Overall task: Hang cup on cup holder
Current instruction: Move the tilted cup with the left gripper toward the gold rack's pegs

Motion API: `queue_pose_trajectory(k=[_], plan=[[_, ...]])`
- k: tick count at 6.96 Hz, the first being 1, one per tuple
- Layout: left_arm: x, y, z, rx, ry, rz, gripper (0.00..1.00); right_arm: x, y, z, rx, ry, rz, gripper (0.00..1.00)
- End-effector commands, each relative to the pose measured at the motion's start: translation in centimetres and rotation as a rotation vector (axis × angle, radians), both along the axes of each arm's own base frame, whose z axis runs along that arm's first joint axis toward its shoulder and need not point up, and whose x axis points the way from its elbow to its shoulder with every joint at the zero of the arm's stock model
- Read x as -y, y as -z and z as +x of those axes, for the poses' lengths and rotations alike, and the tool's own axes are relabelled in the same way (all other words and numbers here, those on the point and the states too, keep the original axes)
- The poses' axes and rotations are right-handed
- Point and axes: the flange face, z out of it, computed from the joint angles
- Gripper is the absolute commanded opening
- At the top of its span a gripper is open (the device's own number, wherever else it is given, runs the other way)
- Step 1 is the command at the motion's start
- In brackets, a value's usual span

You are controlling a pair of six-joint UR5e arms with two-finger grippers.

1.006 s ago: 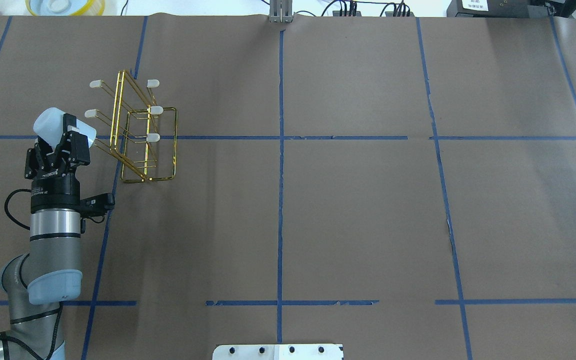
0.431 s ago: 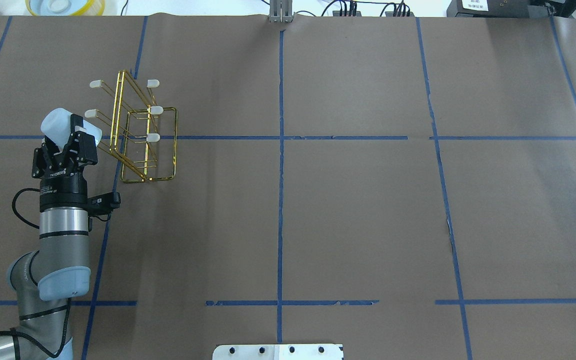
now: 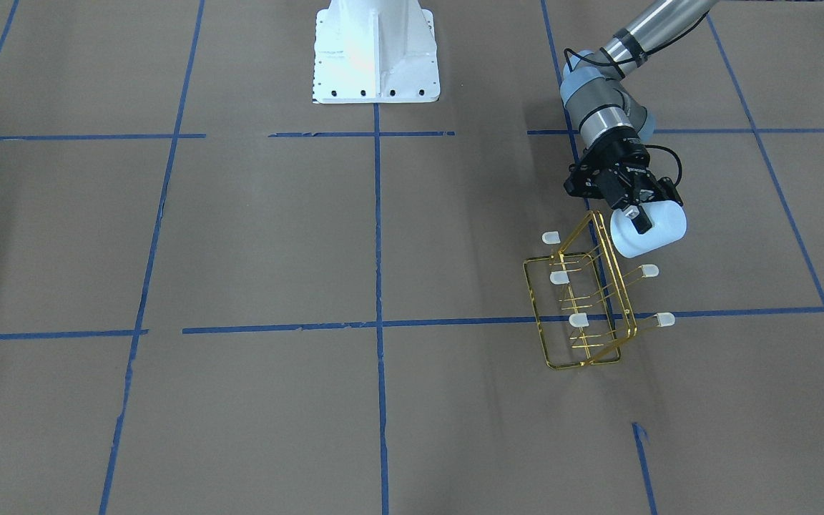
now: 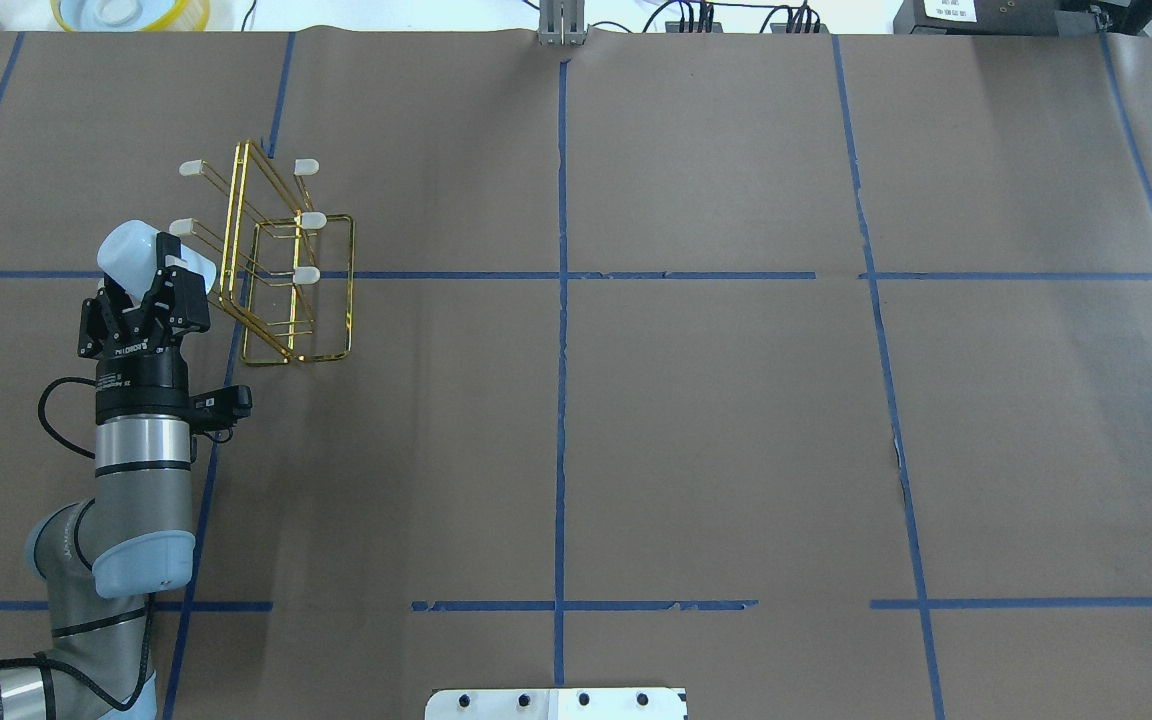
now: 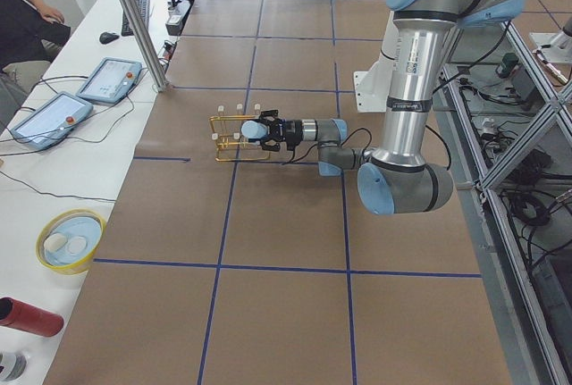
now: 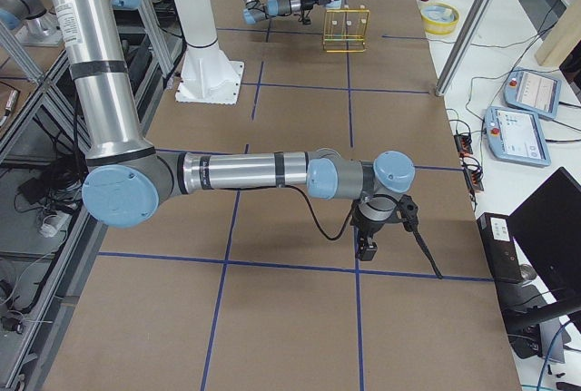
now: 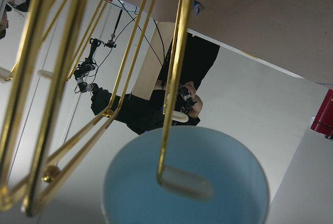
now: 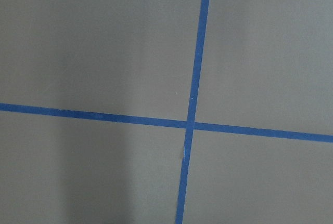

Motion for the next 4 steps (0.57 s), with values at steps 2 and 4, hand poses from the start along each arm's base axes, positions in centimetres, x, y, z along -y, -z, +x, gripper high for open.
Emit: queue_pose_trajectory(k=[2, 4], plan=[[0.03, -0.25, 0.84, 0.010, -0.005, -0.003, 0.00, 0.00, 0.00, 0.00, 0.000, -0.001, -0.001, 1.00], [-0.05, -0.18, 0.87, 0.005, -0.008, -0.002, 0.48, 0.00, 0.00, 0.00, 0.000, 0.000, 0.000, 1.00]])
